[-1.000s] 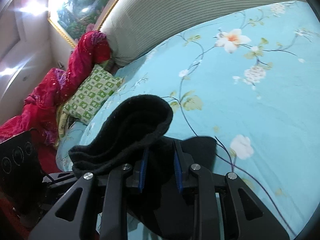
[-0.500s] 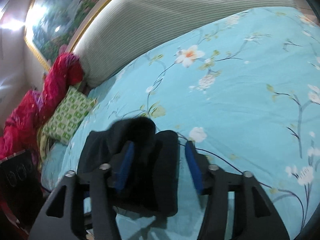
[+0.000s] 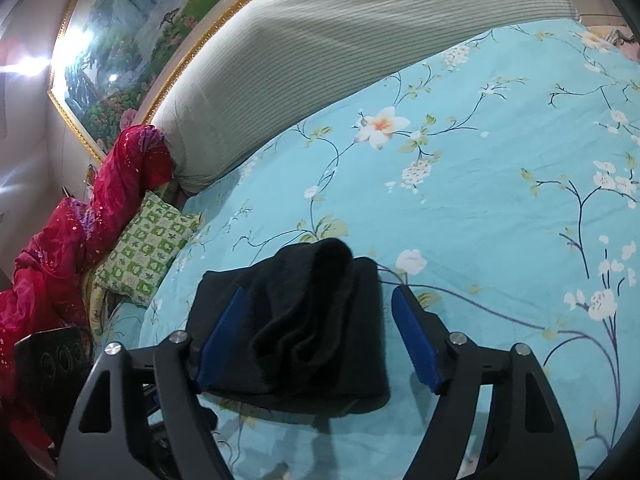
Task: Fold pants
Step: 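Lay the folded end down and open both grippers, then press the folded bundle flat with both open grippers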
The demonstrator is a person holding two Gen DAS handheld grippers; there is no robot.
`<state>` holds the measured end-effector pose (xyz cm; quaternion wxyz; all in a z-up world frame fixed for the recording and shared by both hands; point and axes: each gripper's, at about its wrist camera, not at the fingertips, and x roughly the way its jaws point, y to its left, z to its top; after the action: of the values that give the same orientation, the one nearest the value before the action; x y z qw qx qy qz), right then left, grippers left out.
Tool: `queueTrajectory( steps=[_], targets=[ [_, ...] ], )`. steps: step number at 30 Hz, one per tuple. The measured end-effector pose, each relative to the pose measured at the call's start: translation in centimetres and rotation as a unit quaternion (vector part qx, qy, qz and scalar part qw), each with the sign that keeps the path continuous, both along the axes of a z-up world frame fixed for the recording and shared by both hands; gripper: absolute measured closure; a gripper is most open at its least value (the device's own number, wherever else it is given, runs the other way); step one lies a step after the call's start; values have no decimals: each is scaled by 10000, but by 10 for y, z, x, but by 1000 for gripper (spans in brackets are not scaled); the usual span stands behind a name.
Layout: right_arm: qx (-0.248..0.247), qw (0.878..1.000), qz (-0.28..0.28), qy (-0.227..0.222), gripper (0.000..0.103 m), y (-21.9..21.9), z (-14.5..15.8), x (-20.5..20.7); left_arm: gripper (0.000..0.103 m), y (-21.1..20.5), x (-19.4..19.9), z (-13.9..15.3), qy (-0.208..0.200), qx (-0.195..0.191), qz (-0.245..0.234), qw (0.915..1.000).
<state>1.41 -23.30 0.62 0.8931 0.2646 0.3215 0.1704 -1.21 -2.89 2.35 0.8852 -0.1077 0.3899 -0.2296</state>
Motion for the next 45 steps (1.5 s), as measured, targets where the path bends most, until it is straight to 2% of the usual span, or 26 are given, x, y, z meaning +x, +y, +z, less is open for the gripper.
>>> queueTrajectory(
  steps=[5,12,20,34,39,45],
  targets=[
    [-22,10000,-45,0,23,8,1,-9,27,26,1,2,55,-90,387,9992],
    [-72,9999,-8,112,18,17,1,-13,22,70,8,1,217,-338,1023,9939],
    [-78,9997,31,247,14,21,-11,-18,22,100,19,-15,492,-462,1387,9880],
    [87,9992,72,377,11,26,-20,20,22,121,48,-22,730,-447,1553,9842],
    [103,9983,210,541,11,30,-28,33,22,119,63,-27,859,-475,1481,9841],
    [348,9955,495,726,11,25,-47,44,22,119,77,-38,1053,-564,1463,9820]
  ],
)
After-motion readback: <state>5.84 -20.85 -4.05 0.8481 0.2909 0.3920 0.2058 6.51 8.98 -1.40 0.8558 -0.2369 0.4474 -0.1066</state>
